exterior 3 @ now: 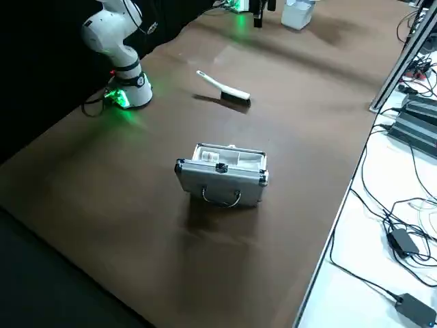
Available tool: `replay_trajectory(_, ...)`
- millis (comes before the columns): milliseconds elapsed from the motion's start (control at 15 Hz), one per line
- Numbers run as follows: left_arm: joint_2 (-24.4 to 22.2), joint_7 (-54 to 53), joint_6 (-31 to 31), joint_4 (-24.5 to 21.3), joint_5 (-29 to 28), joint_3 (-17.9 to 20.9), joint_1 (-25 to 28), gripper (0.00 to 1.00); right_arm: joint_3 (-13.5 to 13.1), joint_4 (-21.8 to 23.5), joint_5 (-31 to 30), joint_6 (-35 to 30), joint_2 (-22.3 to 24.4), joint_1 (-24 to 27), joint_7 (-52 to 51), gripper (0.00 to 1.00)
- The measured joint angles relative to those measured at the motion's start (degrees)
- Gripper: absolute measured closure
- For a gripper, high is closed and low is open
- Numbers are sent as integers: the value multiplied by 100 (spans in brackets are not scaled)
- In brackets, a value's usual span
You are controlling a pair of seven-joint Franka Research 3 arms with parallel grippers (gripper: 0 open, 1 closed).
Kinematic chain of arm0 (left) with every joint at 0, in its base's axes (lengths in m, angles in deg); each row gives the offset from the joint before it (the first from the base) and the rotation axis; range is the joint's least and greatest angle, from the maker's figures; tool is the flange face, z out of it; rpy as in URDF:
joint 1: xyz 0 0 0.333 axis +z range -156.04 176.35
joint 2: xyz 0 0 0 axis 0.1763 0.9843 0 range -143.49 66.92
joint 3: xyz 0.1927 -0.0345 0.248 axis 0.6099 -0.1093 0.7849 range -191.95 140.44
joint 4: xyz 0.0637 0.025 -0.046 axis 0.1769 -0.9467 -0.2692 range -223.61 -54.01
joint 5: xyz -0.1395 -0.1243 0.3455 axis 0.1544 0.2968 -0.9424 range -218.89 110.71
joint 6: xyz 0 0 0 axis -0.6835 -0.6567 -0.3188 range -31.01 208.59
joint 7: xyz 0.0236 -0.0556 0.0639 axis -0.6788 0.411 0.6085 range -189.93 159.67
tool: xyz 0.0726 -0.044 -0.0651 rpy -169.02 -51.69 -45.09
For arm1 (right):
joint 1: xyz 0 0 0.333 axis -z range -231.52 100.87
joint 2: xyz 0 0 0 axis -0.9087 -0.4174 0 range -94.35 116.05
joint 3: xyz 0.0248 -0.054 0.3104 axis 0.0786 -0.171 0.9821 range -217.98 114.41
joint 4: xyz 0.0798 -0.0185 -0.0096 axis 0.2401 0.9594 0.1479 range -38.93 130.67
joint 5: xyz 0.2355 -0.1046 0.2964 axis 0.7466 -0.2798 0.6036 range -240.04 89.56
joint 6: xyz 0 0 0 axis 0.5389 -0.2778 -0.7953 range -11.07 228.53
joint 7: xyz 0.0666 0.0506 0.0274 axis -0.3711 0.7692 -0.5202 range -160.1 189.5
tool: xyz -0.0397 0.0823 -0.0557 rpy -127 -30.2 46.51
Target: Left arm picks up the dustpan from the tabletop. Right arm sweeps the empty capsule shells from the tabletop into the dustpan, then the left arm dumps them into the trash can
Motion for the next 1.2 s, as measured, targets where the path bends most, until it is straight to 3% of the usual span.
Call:
replay_trajectory(400,-112,-8,460,-279,1,-29,0,66,-16,26,-2,48,0,3,1,2)
replay_trajectory(1200,-731,-3,480,-634,17,-165,1,66,-60,53,-1,-16,1,12,1,2)
